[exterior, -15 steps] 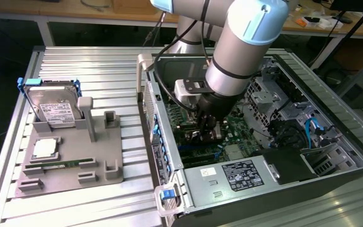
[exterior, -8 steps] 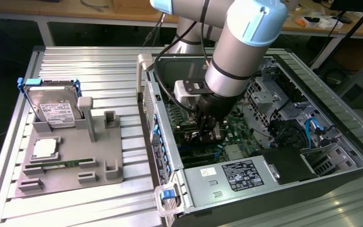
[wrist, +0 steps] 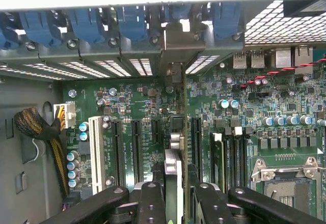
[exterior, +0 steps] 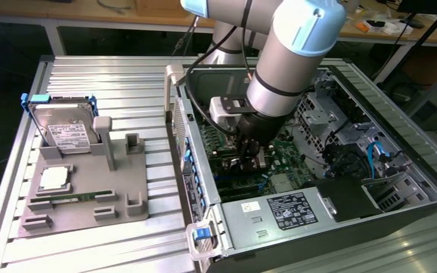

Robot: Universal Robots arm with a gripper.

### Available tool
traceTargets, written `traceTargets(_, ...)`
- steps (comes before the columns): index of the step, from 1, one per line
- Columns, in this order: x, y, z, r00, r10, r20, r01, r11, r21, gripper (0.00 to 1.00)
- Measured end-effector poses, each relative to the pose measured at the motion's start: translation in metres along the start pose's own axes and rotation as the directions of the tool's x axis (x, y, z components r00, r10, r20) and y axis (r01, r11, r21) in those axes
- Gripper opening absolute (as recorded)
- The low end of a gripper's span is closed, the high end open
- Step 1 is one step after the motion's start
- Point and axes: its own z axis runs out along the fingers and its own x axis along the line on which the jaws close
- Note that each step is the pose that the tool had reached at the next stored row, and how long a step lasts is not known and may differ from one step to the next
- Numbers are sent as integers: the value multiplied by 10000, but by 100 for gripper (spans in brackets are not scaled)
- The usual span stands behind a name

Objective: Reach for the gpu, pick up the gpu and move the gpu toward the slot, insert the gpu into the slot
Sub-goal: 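Insert the gpu into the slot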

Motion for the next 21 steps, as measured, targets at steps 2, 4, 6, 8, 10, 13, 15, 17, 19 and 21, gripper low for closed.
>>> traceTargets(2, 0, -1, 1, 10000, -1, 0, 1, 10000, -48, 27)
traceTargets(4, 0, 2, 0, 10000, 4, -4, -4, 9999, -103, 27)
traceTargets(6, 0, 0, 0, 10000, 2, -6, -2, 9999, -138, 27)
traceTargets(8, 0, 1, 2, 10000, 4, -8, -4, 9999, -167, 27)
traceTargets(10, 0, -2, 8, 10000, 3, -10, -4, 9998, -184, 27)
traceTargets(13, 1, -3, 19, 10000, 4, -12, -5, 9998, -196, 27)
traceTargets(15, 0, -3, 16, 10000, 4, -6, -4, 9998, -194, 27)
traceTargets(17, -2, -2, -17, 10000, 4, 13, -3, 9998, -182, 27)
traceTargets(19, -1, 0, -43, 10000, 4, -6, -5, 9998, -193, 27)
traceTargets(21, -1, -1, -43, 10000, 3, -3, -4, 9998, -192, 27)
